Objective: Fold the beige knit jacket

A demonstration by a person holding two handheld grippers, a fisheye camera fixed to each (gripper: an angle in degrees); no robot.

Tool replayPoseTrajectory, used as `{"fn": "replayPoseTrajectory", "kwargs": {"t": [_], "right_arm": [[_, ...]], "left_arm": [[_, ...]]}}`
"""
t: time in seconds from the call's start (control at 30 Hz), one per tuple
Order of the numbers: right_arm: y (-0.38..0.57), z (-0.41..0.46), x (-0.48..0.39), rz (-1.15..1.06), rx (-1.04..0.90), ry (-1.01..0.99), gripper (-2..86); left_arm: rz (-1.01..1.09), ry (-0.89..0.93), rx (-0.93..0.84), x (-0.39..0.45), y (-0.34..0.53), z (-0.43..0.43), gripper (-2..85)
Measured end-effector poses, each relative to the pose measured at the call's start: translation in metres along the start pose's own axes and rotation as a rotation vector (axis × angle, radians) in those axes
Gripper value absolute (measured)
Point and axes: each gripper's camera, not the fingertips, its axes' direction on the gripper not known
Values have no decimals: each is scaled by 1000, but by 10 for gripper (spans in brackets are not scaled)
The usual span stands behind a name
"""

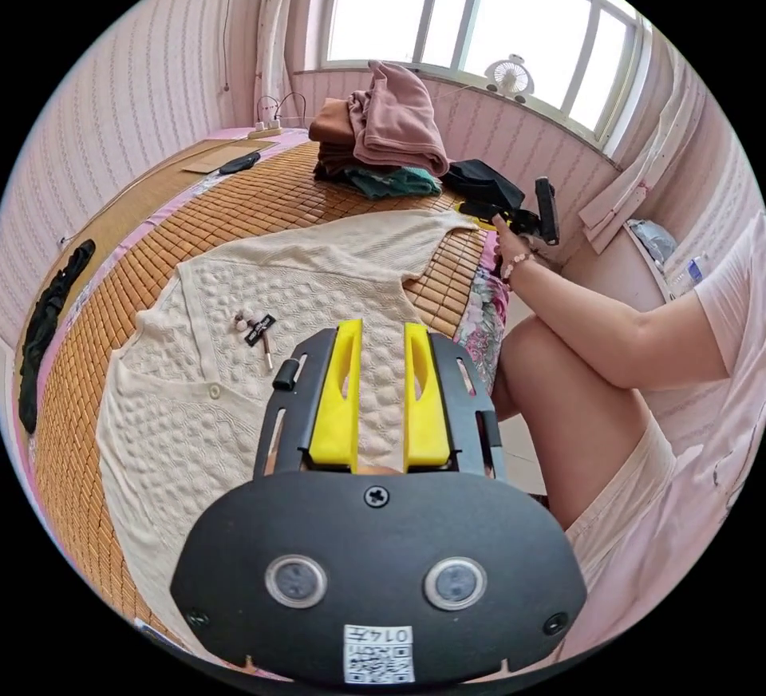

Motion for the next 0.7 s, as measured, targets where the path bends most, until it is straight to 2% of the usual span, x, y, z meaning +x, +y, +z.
{"fn": "replayPoseTrajectory", "kwargs": {"t": [0.07,0.13,0.3,0.47,0.63,0.7], "right_arm": [[-12,8,5,-77,-63,124,168],[-18,10,22,-26,-75,159,158],[-32,2,56,72,-47,79,104],[-43,-1,78,95,-58,12,87],[-46,-1,87,124,-88,22,53],[-45,-3,88,138,-80,31,32]], "left_arm": [[30,13,-9,9,-28,28,92],[49,31,-27,23,-57,56,95],[256,-21,-82,71,-126,144,110],[266,-60,-230,87,-145,217,117],[267,-81,-181,89,-139,225,108],[222,-107,-168,84,-137,223,71]]}}
